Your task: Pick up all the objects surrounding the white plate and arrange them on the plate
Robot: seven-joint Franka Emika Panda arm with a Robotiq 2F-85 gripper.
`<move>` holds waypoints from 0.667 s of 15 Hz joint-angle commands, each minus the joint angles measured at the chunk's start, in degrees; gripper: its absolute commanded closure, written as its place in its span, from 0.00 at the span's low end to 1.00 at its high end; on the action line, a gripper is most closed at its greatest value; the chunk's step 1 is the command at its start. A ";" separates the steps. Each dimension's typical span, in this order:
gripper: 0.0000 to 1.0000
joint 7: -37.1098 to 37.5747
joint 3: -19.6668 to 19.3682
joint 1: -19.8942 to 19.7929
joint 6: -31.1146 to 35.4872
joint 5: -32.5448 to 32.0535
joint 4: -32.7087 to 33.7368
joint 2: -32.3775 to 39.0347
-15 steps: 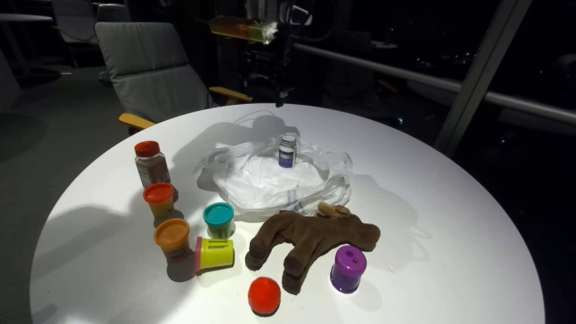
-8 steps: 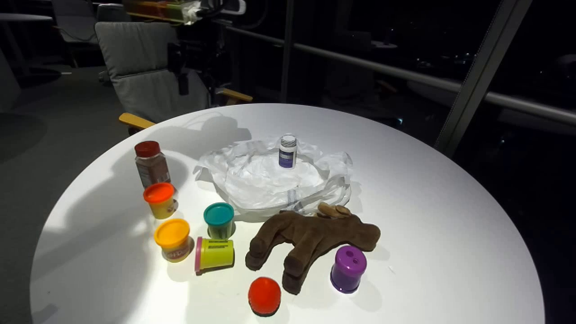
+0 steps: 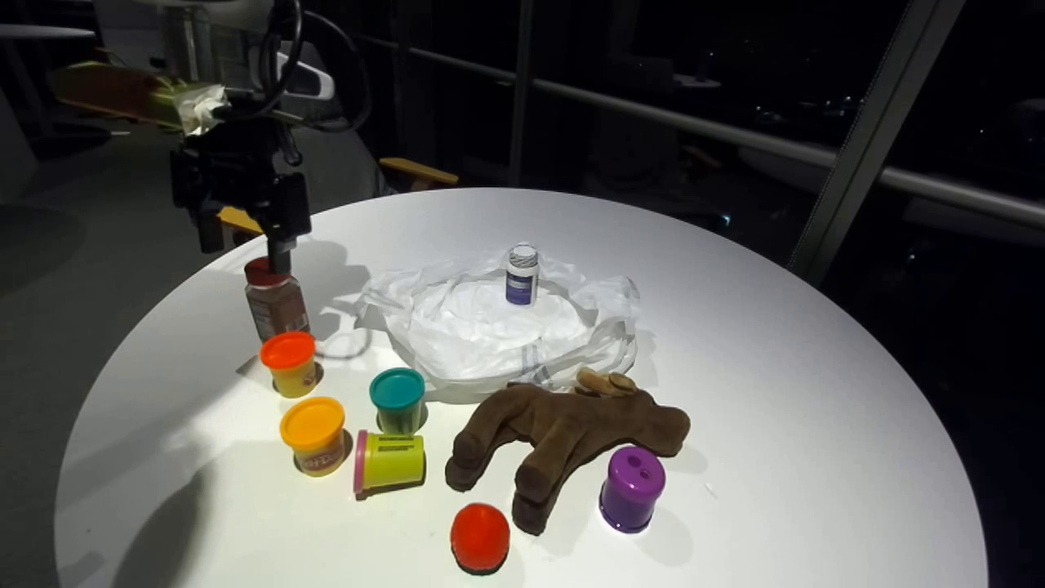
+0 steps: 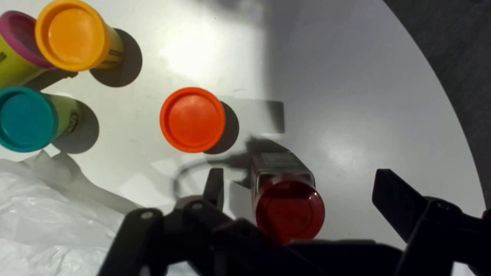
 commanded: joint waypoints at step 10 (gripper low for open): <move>0.00 1.01 -2.84 2.48 24.56 -6.73 -11.09 -2.16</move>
